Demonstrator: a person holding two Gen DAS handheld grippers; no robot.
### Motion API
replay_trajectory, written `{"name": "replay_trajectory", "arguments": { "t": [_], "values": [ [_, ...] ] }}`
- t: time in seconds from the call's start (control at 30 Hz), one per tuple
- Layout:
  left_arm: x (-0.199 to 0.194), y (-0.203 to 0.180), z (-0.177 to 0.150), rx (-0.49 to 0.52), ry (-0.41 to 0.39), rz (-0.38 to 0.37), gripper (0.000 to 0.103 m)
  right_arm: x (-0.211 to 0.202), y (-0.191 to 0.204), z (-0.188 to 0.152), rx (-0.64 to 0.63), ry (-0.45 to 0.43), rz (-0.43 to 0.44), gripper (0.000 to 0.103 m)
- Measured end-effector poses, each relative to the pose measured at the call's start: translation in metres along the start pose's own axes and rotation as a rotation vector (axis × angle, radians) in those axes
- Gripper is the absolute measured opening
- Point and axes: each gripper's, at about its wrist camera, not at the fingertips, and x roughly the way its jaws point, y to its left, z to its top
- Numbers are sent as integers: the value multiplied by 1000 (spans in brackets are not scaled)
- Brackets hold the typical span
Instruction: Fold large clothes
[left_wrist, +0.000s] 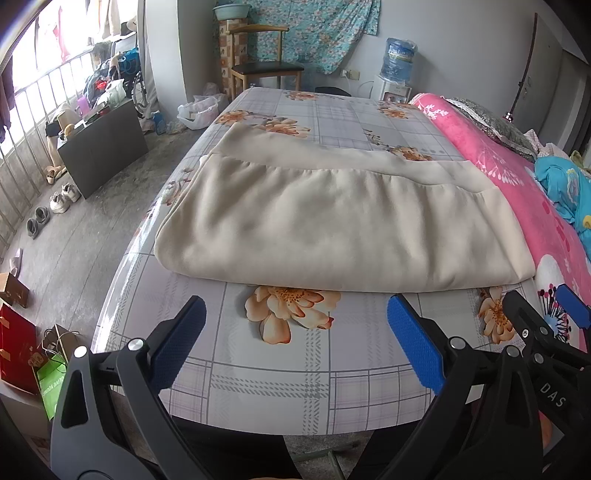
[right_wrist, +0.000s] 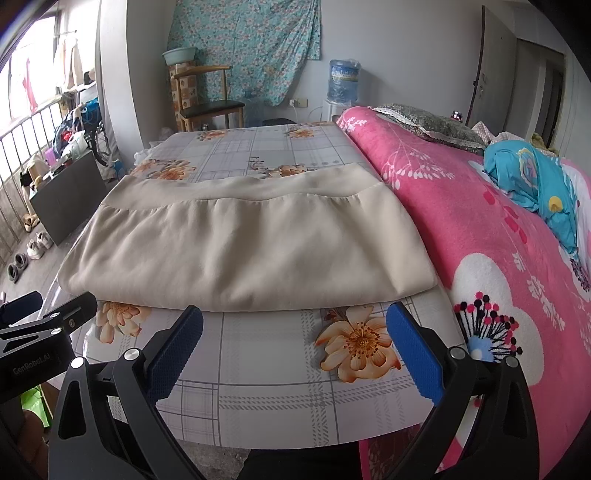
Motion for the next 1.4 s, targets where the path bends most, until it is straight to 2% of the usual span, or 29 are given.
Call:
{"name": "replay_trajectory", "arguments": {
  "t": [1.4],
  "values": [
    [3,0,1,-12,-1,0,95,0,3,-2,0,5,-2,97]
  ]
}}
